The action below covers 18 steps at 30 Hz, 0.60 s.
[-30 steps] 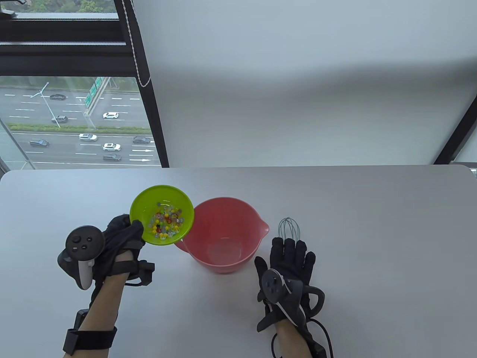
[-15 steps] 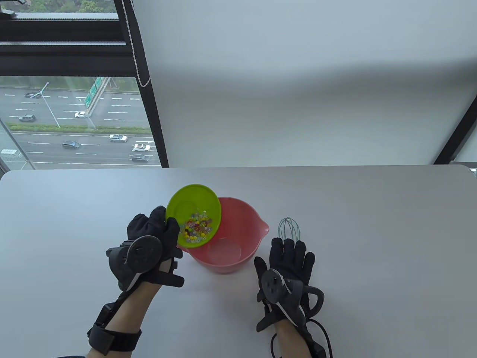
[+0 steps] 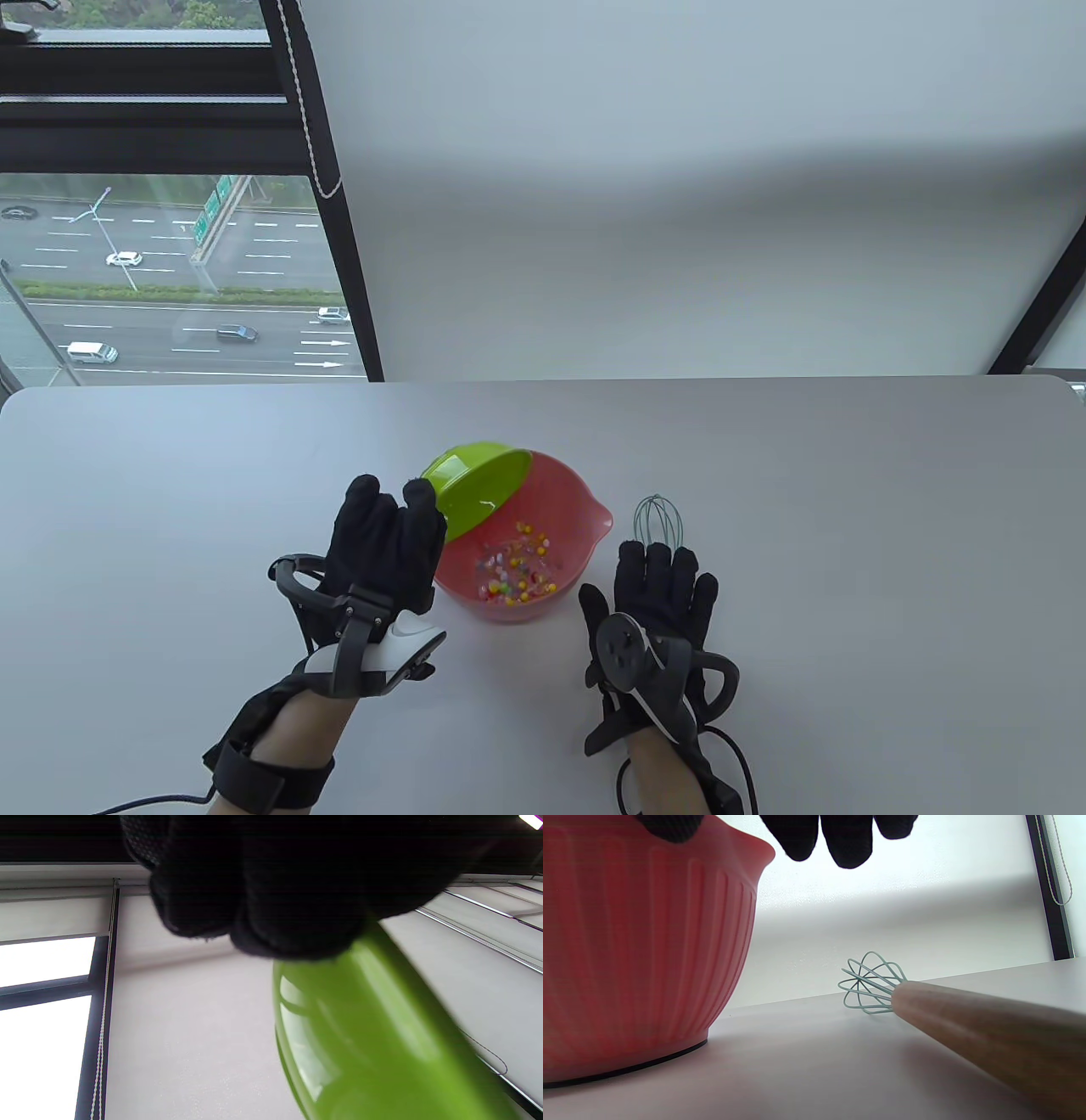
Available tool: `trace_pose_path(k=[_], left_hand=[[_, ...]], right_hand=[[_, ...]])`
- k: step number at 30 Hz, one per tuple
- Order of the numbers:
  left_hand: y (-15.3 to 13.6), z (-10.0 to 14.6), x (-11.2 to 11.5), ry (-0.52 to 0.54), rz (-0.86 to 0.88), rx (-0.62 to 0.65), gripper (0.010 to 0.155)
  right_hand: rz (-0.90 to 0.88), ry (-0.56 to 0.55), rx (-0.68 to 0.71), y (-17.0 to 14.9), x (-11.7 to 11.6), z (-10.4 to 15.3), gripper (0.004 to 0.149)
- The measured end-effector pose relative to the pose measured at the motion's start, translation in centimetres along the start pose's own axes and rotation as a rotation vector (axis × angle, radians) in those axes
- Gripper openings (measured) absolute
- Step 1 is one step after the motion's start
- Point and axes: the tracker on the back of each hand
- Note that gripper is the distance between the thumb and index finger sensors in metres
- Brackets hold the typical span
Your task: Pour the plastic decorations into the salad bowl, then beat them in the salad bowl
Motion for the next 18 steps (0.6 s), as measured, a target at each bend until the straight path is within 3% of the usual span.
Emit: trace_pose_path(k=[6, 9, 12, 18], left_hand=[[0.6, 0.2, -0.8, 0.045, -0.078, 0.102, 0.047], [0.4, 0.4, -1.3, 0.054, -0.074, 0.094, 0.046], [-1.2, 1.1, -1.4, 0.041, -0.017, -0.014, 0.047], [-6.6, 4.6, 0.7, -0.086, 0.181, -0.389, 0.048]], right_hand=[[0.007, 0.002, 0.004, 0.1, 0.0, 0.0, 0.074], [0.002, -0.006, 0.001, 0.0, 0.2, 0.0, 0.074], [-0.004, -0.009, 0.002, 0.0, 0.2, 0.0, 0.074], [0.004, -0.009, 0.018, 0.4, 0.2, 0.1, 0.074]])
Point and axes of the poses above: the tracker on the back of each hand, its own y axis roughly to the thumb side, its own z axis roughly from the fingertips to the wrist, x = y × z, and after that the axes turned 10 degrees about x, right-handed
